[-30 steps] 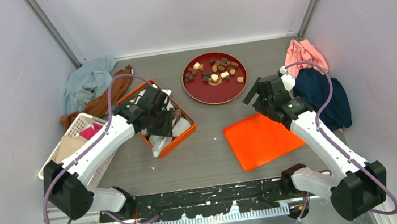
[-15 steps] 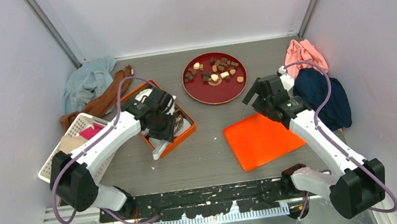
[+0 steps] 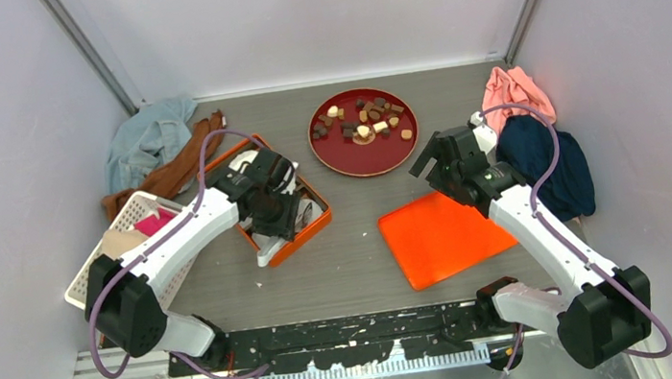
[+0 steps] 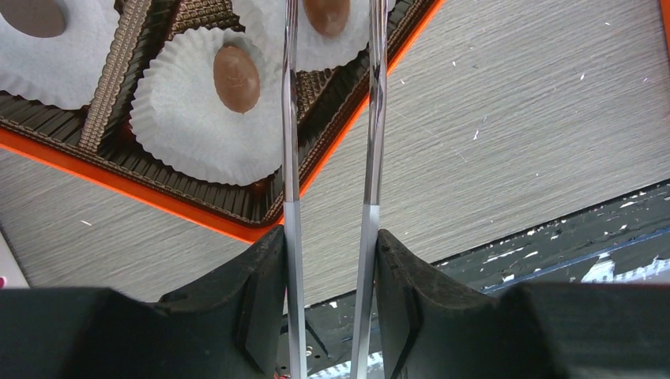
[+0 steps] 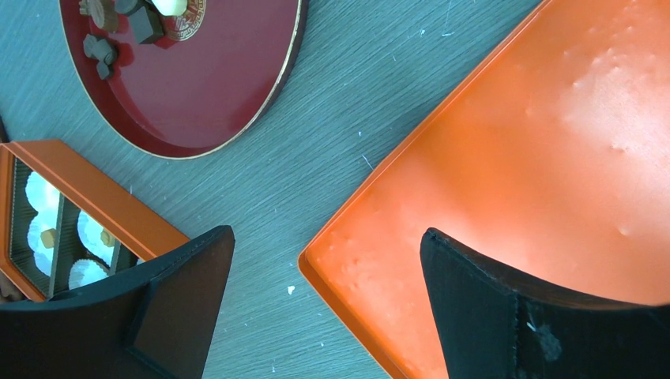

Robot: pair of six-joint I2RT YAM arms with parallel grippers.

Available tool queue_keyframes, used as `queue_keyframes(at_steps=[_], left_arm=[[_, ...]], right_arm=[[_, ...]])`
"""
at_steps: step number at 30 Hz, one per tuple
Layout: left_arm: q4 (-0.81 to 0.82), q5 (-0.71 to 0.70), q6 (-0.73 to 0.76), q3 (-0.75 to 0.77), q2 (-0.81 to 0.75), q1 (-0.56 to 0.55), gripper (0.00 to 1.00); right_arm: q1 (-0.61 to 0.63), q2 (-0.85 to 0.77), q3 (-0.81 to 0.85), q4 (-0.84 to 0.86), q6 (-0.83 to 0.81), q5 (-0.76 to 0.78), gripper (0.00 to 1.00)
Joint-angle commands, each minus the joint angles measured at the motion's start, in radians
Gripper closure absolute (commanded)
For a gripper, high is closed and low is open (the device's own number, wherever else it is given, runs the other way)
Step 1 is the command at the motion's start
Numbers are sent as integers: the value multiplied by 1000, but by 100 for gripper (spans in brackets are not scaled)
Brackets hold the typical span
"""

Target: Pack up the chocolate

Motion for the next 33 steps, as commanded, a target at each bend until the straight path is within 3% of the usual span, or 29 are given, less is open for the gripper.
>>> queue_keyframes(at_steps=[1, 5, 19, 26, 33], left_arm=[[-3, -7, 15, 11, -15, -2, 57], [-7, -13, 13, 20, -24, -2, 58], [-103, -114, 46, 160, -111, -2, 74], [-24, -26, 23, 183, -128, -7, 99], [50, 31, 22, 192, -111, -35, 100]], right_arm=[[-4, 1, 19, 39, 8, -1, 7], [-4, -2, 19, 39, 7, 0, 7], [-3, 1, 19, 43, 10, -4, 7], [-4, -4, 26, 31, 8, 7, 7], [-3, -16, 29, 26, 8, 11, 7]])
